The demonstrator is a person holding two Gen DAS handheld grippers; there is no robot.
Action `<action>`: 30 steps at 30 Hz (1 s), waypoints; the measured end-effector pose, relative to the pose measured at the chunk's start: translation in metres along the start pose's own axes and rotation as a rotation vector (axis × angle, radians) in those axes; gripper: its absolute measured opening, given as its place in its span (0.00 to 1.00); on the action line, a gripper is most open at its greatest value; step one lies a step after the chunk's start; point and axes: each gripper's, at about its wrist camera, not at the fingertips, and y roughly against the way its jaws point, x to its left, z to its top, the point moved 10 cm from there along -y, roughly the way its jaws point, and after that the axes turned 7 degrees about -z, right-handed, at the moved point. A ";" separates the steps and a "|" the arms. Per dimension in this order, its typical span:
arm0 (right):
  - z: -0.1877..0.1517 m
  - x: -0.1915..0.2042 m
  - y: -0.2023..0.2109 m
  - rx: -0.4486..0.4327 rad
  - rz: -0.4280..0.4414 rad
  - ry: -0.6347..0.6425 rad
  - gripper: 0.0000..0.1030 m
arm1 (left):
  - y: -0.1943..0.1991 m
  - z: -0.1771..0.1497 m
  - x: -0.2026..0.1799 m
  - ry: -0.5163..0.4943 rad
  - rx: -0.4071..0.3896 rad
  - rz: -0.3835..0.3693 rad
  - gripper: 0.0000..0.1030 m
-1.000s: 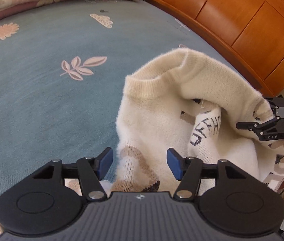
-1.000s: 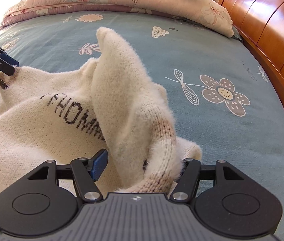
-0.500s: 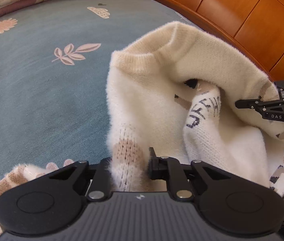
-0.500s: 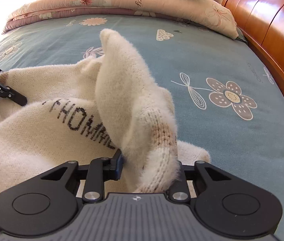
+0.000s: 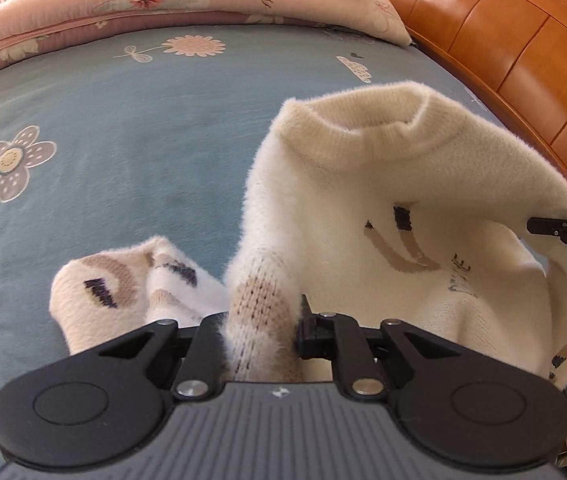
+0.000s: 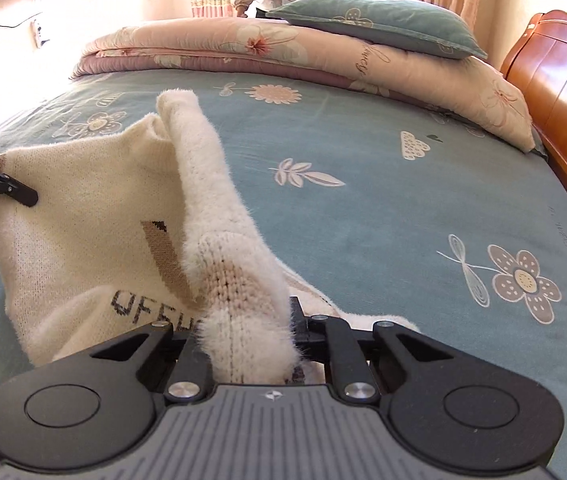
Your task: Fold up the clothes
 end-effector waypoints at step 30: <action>0.029 -0.149 -0.112 0.022 -0.319 -0.149 0.15 | -0.123 0.147 -0.011 -0.097 -0.065 0.159 0.13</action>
